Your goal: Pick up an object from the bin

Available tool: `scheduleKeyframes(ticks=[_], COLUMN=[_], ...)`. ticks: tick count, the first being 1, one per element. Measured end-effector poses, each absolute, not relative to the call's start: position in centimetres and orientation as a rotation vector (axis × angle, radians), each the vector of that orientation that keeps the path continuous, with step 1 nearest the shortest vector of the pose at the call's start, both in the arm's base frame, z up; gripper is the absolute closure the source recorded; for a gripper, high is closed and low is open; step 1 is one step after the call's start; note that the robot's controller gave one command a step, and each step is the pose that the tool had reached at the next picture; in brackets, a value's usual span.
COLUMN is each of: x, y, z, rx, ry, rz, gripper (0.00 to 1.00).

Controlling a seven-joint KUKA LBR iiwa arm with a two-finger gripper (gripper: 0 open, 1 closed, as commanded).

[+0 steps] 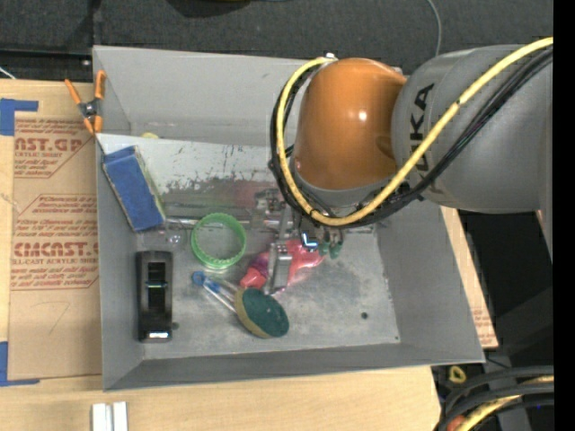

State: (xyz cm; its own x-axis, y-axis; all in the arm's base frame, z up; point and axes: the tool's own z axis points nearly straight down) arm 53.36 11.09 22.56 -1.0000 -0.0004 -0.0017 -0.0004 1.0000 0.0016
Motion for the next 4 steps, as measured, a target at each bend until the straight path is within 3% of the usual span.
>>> scheduleKeyframes(ticks=[1,2,3,4], x=[53.4,51.4,52.7,51.3], y=[11.1,15.0,18.3,12.7], z=[22.5,16.3,15.4,15.7], rx=[-0.001,-0.057,-0.004,-0.013], ry=[3.139,3.144,3.128,3.137], rz=[0.003,0.003,0.008,-0.001], gripper=[0.00,0.00,0.00,0.00])
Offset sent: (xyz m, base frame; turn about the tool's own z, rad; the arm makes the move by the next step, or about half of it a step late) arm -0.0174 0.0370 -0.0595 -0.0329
